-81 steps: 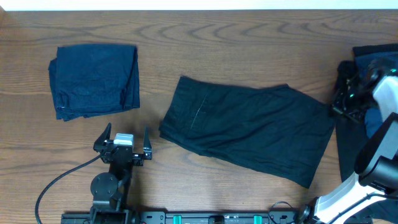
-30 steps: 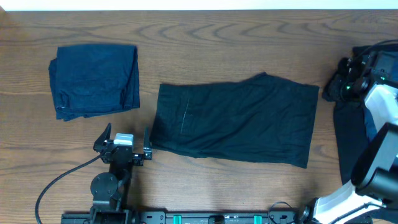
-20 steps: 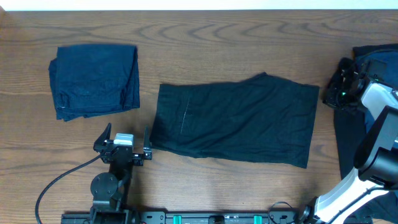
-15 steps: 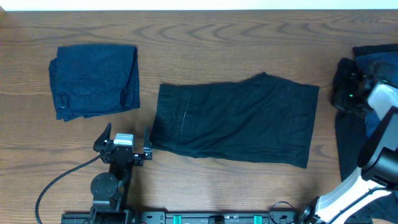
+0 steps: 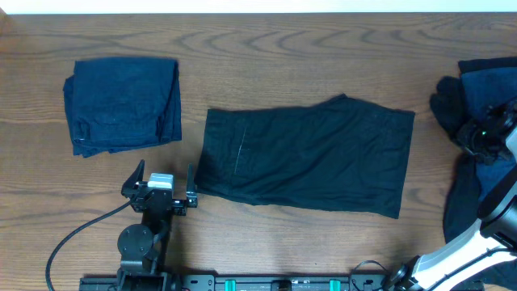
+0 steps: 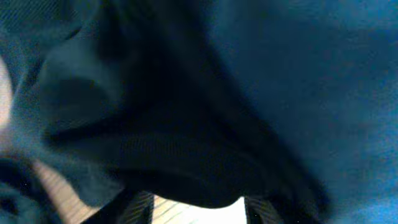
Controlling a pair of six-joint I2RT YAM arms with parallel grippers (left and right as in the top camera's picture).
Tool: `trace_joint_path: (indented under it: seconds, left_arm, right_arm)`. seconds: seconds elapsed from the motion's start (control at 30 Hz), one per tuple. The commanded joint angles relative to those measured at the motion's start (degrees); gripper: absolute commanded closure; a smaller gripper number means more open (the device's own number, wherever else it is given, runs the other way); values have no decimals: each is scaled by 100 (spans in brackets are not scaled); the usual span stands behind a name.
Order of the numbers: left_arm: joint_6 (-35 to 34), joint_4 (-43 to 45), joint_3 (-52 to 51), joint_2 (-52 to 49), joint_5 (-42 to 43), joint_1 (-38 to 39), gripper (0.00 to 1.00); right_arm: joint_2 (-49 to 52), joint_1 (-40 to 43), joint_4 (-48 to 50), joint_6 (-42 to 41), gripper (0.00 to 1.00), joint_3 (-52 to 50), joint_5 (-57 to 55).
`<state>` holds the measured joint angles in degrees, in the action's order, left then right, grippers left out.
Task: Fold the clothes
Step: 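Move the right gripper to the pants' lower right corner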
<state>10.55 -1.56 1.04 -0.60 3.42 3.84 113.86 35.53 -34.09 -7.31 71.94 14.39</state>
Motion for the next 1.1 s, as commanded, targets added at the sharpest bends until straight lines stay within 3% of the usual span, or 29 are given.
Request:
trace_joint_path:
  seconds: [0.0, 0.5, 0.8, 1.07]
  left_arm:
    - [33, -225, -81, 22, -7, -28, 2]
    - [33, -223, -81, 22, -7, -28, 2]
    - [33, -223, -81, 22, -7, -28, 2]
    - [33, -225, -81, 22, -7, -28, 2]
  right_arm:
    - [-164, -90, -343, 186, 51, 140, 741]
    - [-2743, -1434, -1576, -146, 51, 199, 940]
    - [-2953, -2448, -3130, -120, 50, 9, 490]
    - [-2955, -3226, -3257, -120, 50, -903, 415]
